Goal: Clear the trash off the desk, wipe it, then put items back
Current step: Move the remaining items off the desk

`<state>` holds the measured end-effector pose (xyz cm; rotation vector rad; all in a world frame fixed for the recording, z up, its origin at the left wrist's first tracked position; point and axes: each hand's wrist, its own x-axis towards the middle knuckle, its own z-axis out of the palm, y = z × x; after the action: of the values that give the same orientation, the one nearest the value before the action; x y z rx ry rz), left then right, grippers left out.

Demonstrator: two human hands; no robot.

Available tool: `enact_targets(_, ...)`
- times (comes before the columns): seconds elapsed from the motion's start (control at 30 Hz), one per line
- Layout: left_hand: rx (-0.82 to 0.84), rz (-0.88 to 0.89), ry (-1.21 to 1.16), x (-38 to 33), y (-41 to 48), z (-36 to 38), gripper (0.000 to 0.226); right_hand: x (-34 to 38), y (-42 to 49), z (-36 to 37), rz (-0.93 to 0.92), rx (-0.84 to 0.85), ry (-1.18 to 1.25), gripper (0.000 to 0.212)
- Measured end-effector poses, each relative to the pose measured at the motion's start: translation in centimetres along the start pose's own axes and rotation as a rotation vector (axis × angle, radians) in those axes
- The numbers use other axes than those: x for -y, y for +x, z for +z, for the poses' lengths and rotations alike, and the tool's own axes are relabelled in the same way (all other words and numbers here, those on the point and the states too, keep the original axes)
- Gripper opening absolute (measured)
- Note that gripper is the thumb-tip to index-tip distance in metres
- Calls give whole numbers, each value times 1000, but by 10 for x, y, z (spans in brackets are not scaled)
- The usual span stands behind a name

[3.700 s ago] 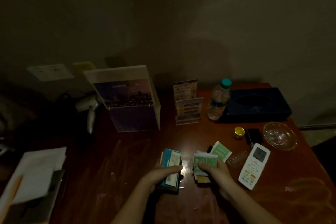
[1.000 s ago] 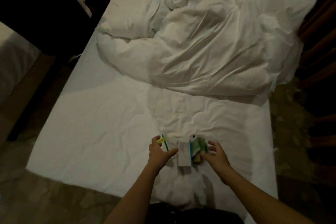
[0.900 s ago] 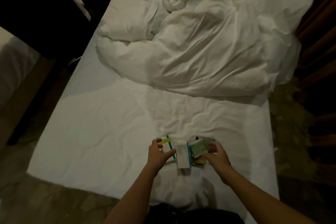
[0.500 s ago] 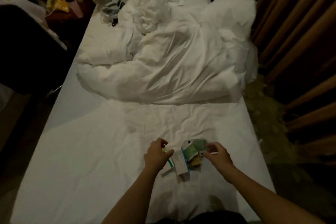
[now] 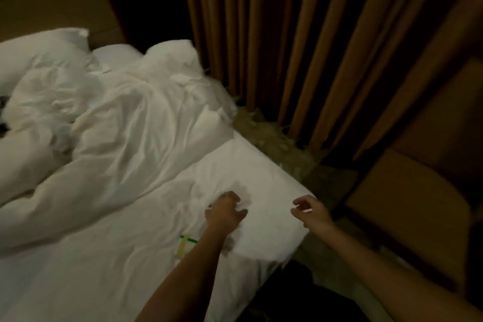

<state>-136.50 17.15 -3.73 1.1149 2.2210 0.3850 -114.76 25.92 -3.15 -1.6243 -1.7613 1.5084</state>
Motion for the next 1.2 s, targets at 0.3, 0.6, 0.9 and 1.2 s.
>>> enact_targets(0.3,194,364,191,-133,-44,63,35,-80,-105,-108,122,-371,178,24)
enact_targets(0.6,407,610,324,-288,-138,190,28,-168,-219,-230,206,-649,549,16)
enact_targets(0.9,593,958,390,-448,-280,343,27,-274,-355,-364,286,-985,578,13)
enact_targets(1.2,687,1155,546,-551,-343,454,32,-371,-423,-440,433,-1183,662,15)
